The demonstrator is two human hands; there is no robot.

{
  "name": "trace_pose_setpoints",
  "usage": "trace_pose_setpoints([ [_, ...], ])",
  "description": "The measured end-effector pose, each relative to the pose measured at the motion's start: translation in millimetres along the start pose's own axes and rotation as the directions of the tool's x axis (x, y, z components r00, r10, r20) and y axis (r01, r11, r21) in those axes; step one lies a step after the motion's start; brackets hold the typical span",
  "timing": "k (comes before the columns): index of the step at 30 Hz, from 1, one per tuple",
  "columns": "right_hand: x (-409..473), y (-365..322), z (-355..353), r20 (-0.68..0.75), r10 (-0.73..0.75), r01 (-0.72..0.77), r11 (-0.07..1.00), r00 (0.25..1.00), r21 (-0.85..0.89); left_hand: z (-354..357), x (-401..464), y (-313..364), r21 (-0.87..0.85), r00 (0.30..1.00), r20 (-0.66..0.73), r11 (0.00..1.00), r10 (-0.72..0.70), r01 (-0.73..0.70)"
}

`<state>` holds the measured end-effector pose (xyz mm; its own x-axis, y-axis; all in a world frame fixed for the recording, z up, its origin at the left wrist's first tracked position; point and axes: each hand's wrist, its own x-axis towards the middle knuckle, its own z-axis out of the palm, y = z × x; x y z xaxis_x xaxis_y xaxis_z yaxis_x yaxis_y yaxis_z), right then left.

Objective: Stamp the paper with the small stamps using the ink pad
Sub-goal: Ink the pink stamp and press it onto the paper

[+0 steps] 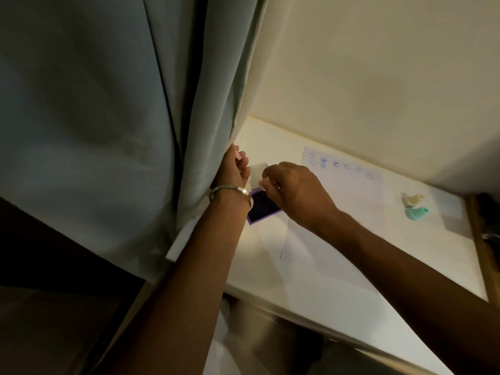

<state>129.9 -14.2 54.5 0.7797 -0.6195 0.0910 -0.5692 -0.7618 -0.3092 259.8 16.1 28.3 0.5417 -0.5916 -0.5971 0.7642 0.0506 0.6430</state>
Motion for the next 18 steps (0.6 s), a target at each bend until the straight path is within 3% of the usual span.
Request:
trace_pose_setpoints([
  [7, -8.7, 7.0, 35.9, 0.015, -0.030, 0.031, 0.999, 0.999, -0.025, 0.5, -1.5, -0.3, -0.047, 1.000, 0.008, 0.999, -0.007, 0.008],
  [14, -2.2, 13.6, 36.8, 0.029, -0.061, 0.063, 0.994, 0.998, -0.084, 5.5, -2.6, -2.6, 0.076, 0.999, -0.009, 0.996, -0.046, 0.046],
  [18, -6.1, 12.4, 29.9, -0.007, -0.011, 0.011, 1.000, 1.000, -0.007, 7.1, -5.1, -9.3, 0.103, 0.999, -0.026, 0.994, -0.030, 0.032],
])
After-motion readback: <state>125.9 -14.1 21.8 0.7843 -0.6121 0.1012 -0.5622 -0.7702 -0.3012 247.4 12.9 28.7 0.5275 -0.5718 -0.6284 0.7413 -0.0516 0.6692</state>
